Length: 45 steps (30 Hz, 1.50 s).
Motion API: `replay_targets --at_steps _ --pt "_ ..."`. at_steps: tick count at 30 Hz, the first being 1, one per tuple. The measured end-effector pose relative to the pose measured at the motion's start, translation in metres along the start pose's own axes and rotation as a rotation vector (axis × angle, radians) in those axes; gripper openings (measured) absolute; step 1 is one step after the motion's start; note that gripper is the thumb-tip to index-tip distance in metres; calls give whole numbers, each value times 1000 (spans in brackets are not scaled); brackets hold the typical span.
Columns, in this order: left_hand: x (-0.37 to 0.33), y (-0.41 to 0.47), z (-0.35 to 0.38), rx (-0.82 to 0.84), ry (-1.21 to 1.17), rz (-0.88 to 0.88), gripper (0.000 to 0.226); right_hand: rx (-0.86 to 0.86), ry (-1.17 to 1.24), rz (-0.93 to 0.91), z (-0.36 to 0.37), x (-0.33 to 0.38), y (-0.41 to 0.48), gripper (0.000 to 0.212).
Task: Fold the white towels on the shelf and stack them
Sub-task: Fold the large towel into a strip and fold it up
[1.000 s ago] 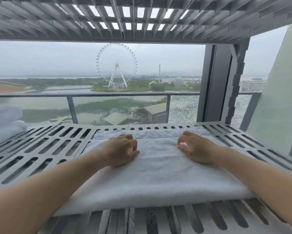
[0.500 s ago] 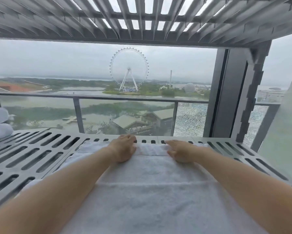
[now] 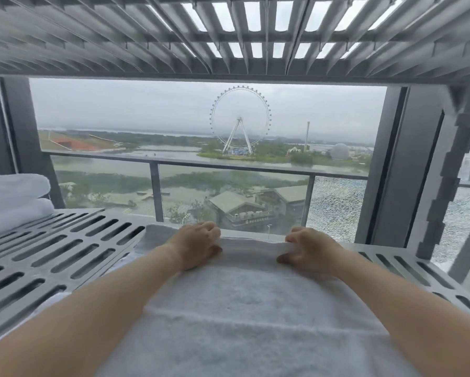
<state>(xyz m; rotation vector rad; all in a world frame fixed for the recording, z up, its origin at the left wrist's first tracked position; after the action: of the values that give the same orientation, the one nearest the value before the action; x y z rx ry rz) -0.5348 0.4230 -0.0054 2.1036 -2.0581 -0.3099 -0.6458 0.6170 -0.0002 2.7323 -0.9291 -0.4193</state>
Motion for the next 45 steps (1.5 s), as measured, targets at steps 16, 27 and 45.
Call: replay_targets --at_steps 16,27,45 --pt "-14 -154 -80 -123 -102 261 44 -415 -475 -50 -115 91 -175 28" --pt "-26 -259 -85 -178 -199 210 42 -104 -240 335 -106 96 -261 49" --pt "-74 -285 -78 -200 -237 223 40 -63 85 280 -99 145 -277 35"
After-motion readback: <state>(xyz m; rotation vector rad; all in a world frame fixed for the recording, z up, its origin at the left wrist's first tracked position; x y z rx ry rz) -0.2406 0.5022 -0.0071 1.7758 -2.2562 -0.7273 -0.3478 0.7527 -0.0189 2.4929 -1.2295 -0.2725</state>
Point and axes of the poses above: each hand's wrist, its own y-axis towards the middle knuckle, its own z-axis out of the palm, x = y × z, the point moved 7 cm from there along y, towards the middle knuckle, and after that the axes turned 14 degrees about -y, right-handed, at the moved point
